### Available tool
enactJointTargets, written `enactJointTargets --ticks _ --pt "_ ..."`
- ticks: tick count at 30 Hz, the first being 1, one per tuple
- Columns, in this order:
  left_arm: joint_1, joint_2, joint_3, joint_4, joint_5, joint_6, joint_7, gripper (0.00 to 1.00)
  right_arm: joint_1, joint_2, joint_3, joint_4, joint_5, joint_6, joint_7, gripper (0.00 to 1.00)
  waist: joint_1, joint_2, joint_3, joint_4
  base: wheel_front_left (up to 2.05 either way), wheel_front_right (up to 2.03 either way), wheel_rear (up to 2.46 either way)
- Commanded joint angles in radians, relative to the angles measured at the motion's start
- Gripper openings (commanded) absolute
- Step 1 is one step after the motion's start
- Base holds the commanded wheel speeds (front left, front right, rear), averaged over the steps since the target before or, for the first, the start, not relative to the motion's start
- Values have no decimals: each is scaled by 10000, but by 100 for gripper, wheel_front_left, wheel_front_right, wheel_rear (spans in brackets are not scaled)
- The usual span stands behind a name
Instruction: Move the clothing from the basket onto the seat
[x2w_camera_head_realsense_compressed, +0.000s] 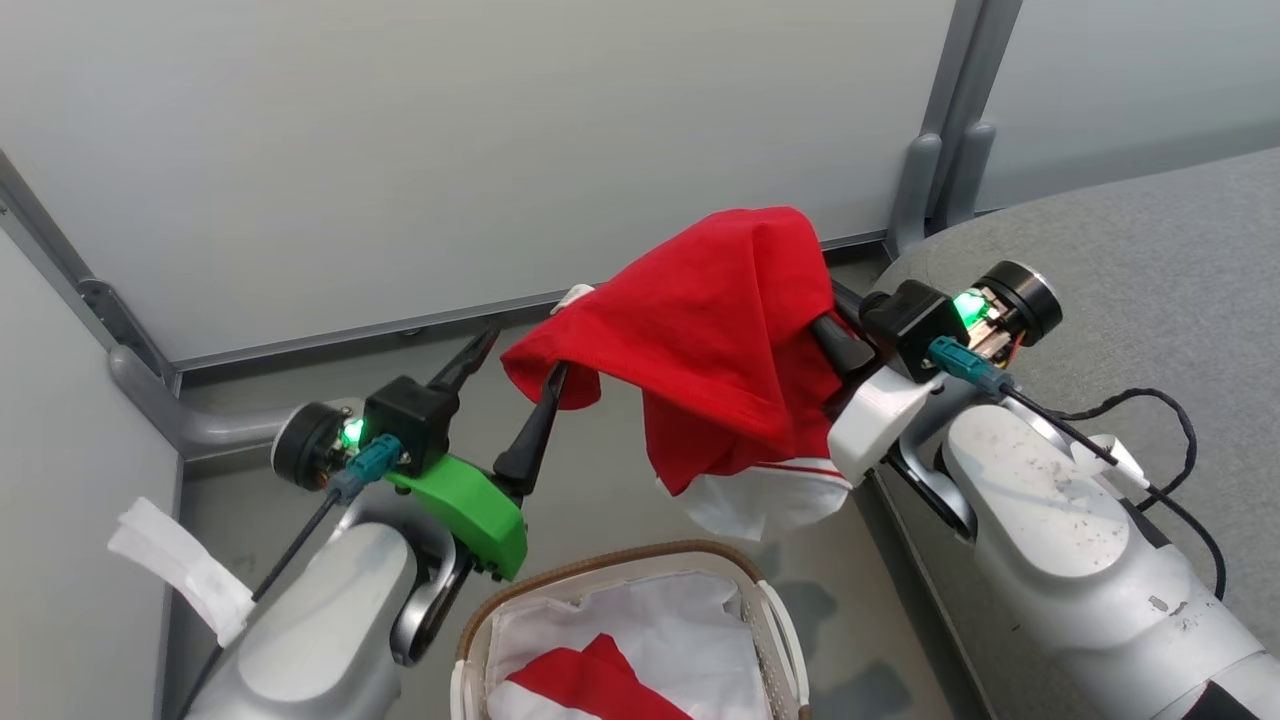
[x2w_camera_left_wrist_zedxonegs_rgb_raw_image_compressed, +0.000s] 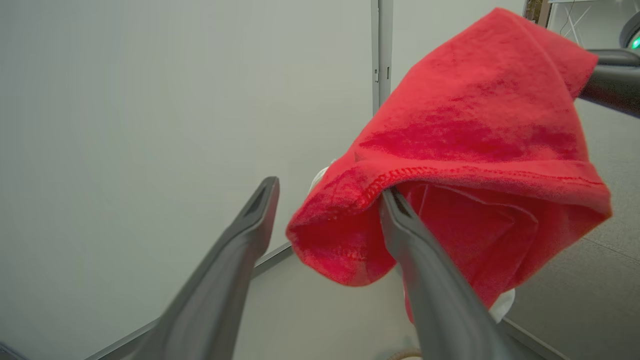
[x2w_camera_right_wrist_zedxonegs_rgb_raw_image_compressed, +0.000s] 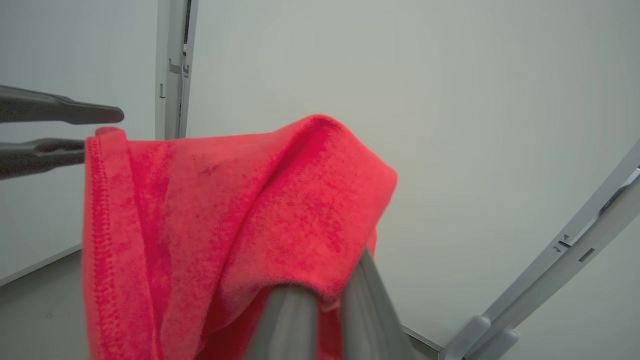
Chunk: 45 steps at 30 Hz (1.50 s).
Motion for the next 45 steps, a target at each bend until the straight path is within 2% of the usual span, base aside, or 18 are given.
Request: enactJointTargets --ticks 1,10,19,25,31,39,45 --pt "424 -138 226 33 82 -43 5 100 180 -17 -205 -69 -119 -10 -4 0 0 0 5 -28 0 0 0" --pt "2080 -1081 1579 51 782 -305 5 100 382 -39 -1125 -241 -490 -10 -4 0 0 0 92 -164 0 0 0" --pt "2759 -1665 2387 -208 1596 -496 5 100 308 -15 -1503 -246 -665 -10 -4 0 0 0 334 -558 0 0 0" --pt "2656 -1893 2651 -498 1995 -548 5 100 -113 -162 -1769 -388 -768 -10 -4 0 0 0 944 -1363 0 0 0" --pt "2339 -1994 2625 -659 2336 -573 6 100 -420 -327 -2179 -604 -866 -10 -4 0 0 0 1596 -2458 0 0 0" --pt "2015 -1845 2255 -593 2341 -572 5 100 -336 -348 -2780 -822 -1021 -10 -5 0 0 0 2134 -3688 0 0 0" --pt "1746 -1672 1979 -532 2347 -573 6 100 -264 -313 -3148 -924 -1160 -10 -4 0 0 0 2493 -4155 0 0 0"
